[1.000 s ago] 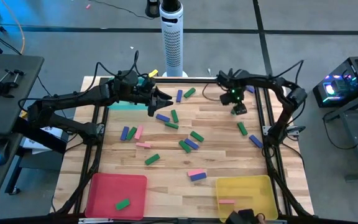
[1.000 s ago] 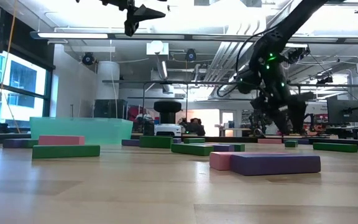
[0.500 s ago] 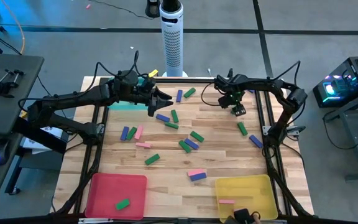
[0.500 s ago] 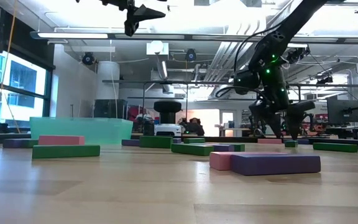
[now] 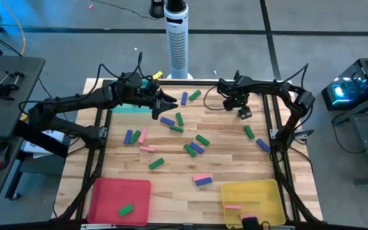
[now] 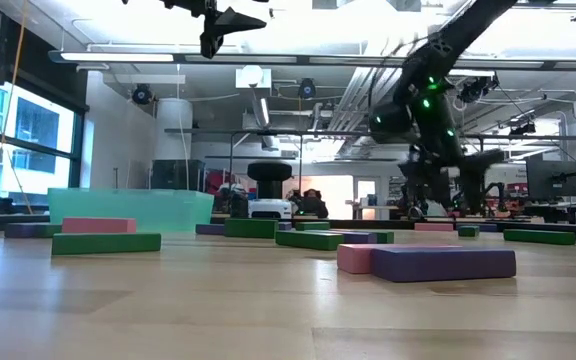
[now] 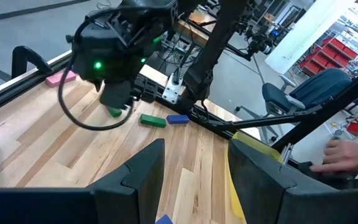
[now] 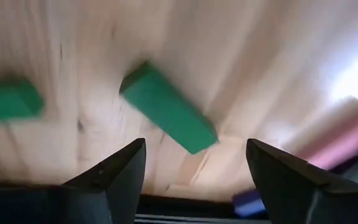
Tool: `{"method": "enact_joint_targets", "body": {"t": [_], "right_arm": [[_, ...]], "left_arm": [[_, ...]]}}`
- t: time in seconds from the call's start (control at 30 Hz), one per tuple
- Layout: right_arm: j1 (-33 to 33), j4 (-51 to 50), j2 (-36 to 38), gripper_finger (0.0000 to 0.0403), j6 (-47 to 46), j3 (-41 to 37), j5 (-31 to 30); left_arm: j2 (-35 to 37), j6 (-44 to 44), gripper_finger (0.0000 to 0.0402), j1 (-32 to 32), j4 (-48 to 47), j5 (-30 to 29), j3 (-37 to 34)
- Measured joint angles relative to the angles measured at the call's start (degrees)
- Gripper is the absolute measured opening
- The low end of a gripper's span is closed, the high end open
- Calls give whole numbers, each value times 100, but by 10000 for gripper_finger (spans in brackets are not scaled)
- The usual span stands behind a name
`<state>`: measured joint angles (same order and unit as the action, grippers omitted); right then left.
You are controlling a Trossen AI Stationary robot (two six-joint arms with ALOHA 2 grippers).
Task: Sort blocks
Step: Put the green block into the red bin
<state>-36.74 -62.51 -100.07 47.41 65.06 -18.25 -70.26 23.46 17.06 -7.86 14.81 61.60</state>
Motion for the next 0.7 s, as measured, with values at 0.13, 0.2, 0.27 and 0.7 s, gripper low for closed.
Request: {"method": "enact_joint_targets", "body": {"t": [0.13,0.2,0.27,0.7], "right_arm": [[-47,-465,168,258,-2894,392,1000],[-162,-421,327,258,-4647,363,1671],[-257,-305,490,258,-6262,197,1840],[-211,1610,933,253,-10650,-1676,1653]], "left_arm": [[0,-1,163,0,-2,-1,0],[-2,-4,163,0,0,-1,0],[0,-6,163,0,-2,-5,0],[0,-709,163,0,0,-44,0]]}}
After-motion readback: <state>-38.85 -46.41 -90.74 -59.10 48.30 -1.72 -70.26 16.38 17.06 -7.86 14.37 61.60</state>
